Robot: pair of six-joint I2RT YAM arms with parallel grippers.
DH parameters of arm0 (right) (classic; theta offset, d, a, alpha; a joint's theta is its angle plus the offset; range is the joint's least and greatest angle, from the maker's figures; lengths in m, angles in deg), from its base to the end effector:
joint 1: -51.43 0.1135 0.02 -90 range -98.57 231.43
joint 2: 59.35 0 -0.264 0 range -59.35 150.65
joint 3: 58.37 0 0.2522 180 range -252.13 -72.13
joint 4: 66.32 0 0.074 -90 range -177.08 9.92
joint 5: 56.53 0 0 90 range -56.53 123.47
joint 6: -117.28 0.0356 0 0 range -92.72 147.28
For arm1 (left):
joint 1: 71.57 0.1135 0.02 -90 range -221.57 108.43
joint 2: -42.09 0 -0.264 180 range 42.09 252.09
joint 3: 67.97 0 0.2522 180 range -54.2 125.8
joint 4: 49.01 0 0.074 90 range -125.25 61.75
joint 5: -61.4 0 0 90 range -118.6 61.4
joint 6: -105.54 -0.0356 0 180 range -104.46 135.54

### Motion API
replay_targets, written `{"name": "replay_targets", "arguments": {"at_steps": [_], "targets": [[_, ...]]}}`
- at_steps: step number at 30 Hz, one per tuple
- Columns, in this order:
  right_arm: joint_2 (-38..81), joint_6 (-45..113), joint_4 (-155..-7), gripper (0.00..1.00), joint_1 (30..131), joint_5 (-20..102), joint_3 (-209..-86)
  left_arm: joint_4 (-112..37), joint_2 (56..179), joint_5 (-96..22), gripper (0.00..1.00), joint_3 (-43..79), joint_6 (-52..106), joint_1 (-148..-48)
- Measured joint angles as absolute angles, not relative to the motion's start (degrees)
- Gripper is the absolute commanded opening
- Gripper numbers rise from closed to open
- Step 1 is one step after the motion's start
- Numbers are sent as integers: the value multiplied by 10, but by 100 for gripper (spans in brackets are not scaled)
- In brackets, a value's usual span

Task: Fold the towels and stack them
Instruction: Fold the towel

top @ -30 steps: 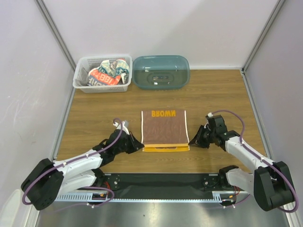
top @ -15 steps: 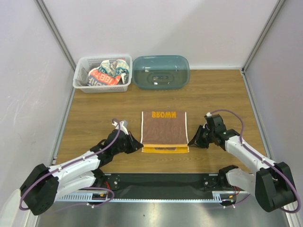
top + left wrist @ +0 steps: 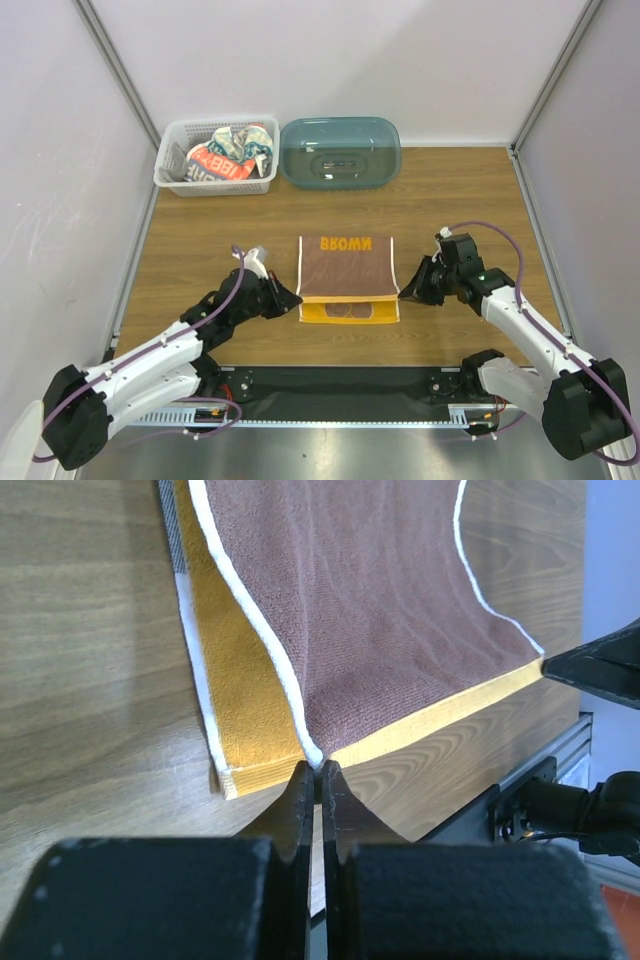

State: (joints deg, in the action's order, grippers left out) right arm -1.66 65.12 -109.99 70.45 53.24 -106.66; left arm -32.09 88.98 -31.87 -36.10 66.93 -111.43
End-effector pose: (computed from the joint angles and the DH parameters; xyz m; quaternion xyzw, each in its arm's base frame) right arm 0.1779 0.0741 0.2095 0.0991 0.9308 0.2917 0.1969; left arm 0.1339 -0.1144 0.1829 -0.0740 0.8710 -0.3642 0.3214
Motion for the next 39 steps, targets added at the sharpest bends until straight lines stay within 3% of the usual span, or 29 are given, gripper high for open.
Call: {"name": "replay_targets", "arguments": {"at_steps": [14,24,26,29,30,31,32,33,34,35,39], "targets": [[-24,654,-1100,0,708,551,-1000,-344,910,-364,0,-415,670,-1115],[14,658,-1076,0,712,559,-955,-408,993,-407,0,-439,662,-1117],[22,658,-1076,4,713,558,-954,-417,1001,-411,0,-438,658,-1117],[28,658,-1075,17,715,557,-954,-421,1007,-413,10,-436,648,-1117],[28,656,-1075,22,715,556,-954,-420,1008,-413,19,-434,644,-1117],[28,655,-1075,34,716,556,-954,-416,1010,-413,23,-432,638,-1117],[28,654,-1078,38,717,553,-954,-409,1011,-412,28,-428,632,-1117],[28,650,-1083,41,717,553,-955,-401,1011,-410,40,-423,626,-1117],[28,648,-1088,48,717,554,-959,-385,1011,-406,44,-416,616,-1117],[28,646,-1094,51,717,553,-965,-372,1009,-405,47,-406,609,-1117],[32,632,-1136,62,718,536,-1020,-294,1002,-371,75,-343,568,-1116]]}}
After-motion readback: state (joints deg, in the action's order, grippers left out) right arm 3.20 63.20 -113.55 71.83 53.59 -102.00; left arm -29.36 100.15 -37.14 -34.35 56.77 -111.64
